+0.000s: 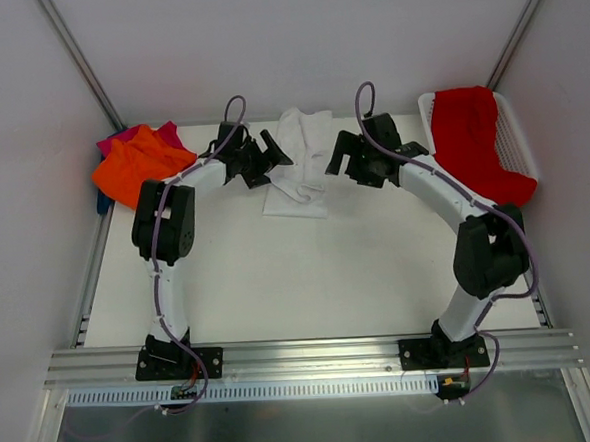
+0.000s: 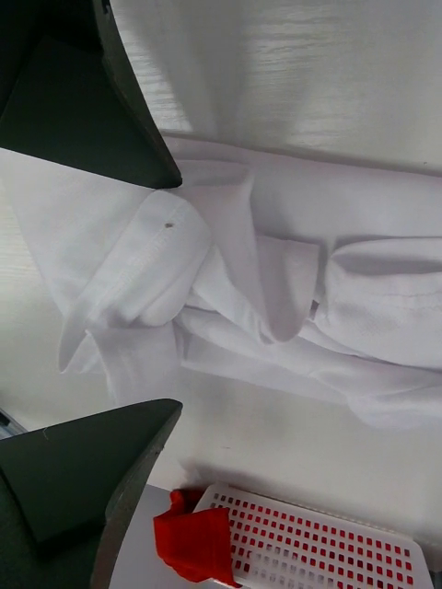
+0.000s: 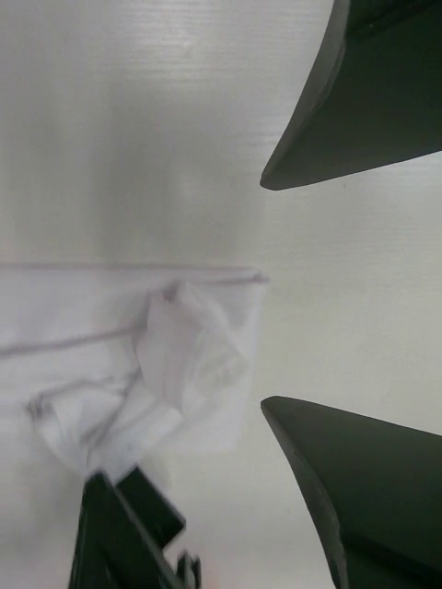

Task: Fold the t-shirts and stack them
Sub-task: Fold the folded rectangular tshirt in 1/3 of the way

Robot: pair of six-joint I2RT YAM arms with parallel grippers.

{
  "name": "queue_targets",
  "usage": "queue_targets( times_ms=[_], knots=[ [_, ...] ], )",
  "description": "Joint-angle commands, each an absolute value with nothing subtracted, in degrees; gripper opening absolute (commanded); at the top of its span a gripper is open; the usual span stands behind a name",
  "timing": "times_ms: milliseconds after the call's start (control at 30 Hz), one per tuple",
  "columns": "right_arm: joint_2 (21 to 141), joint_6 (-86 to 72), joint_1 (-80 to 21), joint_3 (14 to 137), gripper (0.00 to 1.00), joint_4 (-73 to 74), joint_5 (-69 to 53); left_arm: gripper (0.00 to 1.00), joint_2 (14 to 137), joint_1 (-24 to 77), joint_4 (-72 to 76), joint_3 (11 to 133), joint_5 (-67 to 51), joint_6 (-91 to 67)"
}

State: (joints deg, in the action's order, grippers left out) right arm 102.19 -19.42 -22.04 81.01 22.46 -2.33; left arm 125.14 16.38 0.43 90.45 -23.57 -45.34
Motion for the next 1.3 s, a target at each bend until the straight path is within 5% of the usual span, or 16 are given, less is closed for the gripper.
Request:
queue_targets(
  times_ms=[0, 767, 1267],
  knots=[
    [95.5, -18.8, -25.4, 82.0, 0.99, 21.5, -4.1, 0.99, 117.2, 15.6, 0.5, 88.3, -22.2, -44.3],
    [110.3, -21.4, -32.6, 86.2, 0.99, 15.8, -12.3, 0.99, 78.1, 15.6, 2.1, 59.9, -10.7, -44.1],
    [116.6, -20.6, -27.9, 91.5, 0.99, 15.8, -14.2, 0.99, 74.4, 15.6, 2.1, 55.0, -10.5, -42.5]
  ],
)
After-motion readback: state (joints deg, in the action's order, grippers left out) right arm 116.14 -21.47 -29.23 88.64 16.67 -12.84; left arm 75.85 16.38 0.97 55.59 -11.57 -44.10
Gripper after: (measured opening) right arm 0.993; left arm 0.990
